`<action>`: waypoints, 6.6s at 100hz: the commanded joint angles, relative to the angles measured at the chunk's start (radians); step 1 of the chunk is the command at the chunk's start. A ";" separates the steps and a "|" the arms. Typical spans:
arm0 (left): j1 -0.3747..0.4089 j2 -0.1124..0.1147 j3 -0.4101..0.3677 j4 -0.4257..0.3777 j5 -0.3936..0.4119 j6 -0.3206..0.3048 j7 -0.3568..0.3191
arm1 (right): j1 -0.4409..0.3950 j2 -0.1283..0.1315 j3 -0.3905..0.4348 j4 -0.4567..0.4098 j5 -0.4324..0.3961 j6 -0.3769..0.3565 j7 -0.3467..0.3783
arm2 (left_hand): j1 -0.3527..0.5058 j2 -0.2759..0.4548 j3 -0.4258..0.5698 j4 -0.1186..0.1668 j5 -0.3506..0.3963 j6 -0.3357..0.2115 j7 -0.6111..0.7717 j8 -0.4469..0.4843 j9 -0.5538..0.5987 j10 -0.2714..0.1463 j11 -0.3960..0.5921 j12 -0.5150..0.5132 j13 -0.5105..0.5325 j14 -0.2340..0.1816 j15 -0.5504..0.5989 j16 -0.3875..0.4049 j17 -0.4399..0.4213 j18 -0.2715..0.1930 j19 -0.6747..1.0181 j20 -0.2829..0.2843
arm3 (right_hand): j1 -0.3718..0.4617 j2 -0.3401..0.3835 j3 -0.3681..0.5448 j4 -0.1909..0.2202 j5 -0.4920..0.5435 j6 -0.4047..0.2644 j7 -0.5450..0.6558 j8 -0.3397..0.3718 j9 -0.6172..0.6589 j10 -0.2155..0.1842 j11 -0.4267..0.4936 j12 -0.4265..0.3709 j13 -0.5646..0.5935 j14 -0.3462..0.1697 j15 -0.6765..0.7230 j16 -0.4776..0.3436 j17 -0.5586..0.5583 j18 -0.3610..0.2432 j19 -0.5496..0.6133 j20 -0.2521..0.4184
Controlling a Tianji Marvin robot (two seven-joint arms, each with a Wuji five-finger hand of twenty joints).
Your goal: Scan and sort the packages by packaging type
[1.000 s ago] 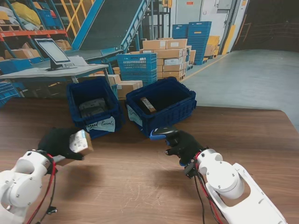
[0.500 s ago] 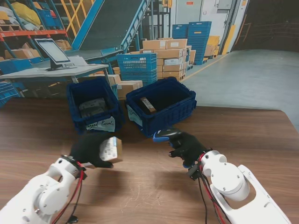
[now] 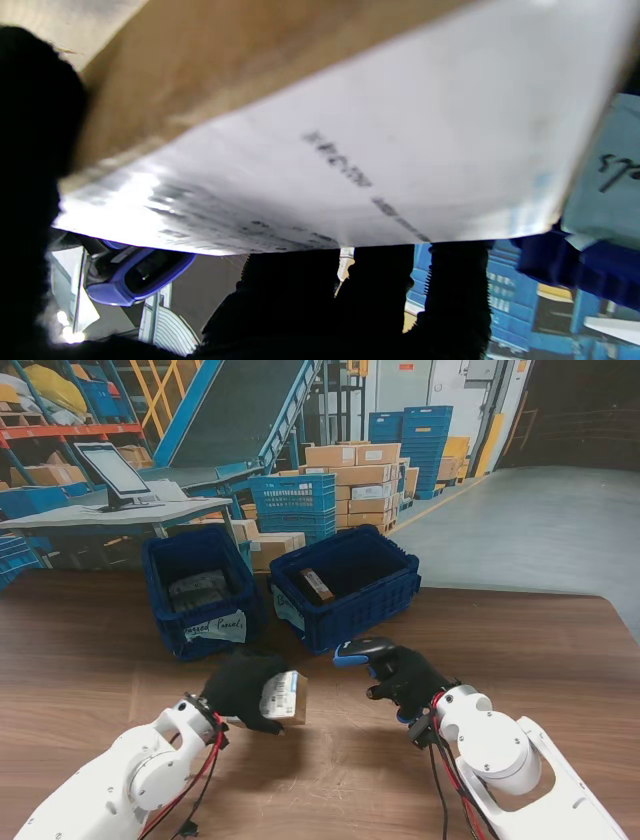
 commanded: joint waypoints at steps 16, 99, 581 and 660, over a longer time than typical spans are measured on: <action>-0.096 -0.023 0.100 0.083 -0.028 -0.024 -0.006 | -0.011 -0.004 0.003 0.001 0.017 0.003 0.013 | 0.505 0.191 0.310 0.046 0.095 -0.295 0.274 0.083 0.094 -0.172 0.107 0.067 0.066 -0.073 0.097 0.076 -0.022 0.018 0.015 0.003 | 0.076 0.042 0.015 0.005 0.059 -0.046 0.066 0.049 0.001 0.022 0.005 0.007 0.017 -0.023 0.051 0.020 0.003 -0.003 0.017 0.007; -0.336 -0.061 0.335 0.315 -0.205 -0.013 -0.118 | -0.006 -0.005 0.003 0.029 0.052 -0.020 0.021 | 0.435 0.250 0.259 0.059 0.030 -0.246 0.147 -0.010 0.008 -0.133 -0.006 0.002 -0.061 -0.087 0.073 -0.149 -0.070 0.002 -0.029 -0.003 | 0.076 0.044 0.014 0.005 0.060 -0.046 0.066 0.050 0.000 0.023 0.006 0.007 0.016 -0.021 0.051 0.020 0.001 -0.003 0.017 0.007; 0.135 -0.050 -0.164 -0.071 -0.398 -0.023 -0.183 | 0.087 0.031 -0.231 0.126 -0.429 0.013 0.000 | 0.075 0.591 -0.130 0.089 -0.053 -0.010 -0.766 -0.438 -0.568 0.083 -0.303 -0.690 -0.640 0.011 -0.349 -0.804 -0.291 -0.021 -0.542 -0.206 | 0.065 0.042 0.021 0.004 0.057 -0.056 0.056 0.069 0.003 0.009 0.005 0.006 0.021 -0.037 0.044 0.018 0.012 -0.012 0.012 0.001; 0.136 -0.048 -0.160 -0.073 -0.400 -0.025 -0.190 | 0.080 0.029 -0.232 0.143 -0.462 0.008 -0.026 | 0.075 0.592 -0.134 0.089 -0.058 -0.008 -0.768 -0.438 -0.576 0.086 -0.308 -0.691 -0.650 0.011 -0.352 -0.806 -0.293 -0.024 -0.551 -0.203 | 0.064 0.042 0.021 0.004 0.058 -0.060 0.054 0.072 0.003 0.007 0.005 0.007 0.021 -0.035 0.045 0.019 0.014 -0.012 0.013 0.001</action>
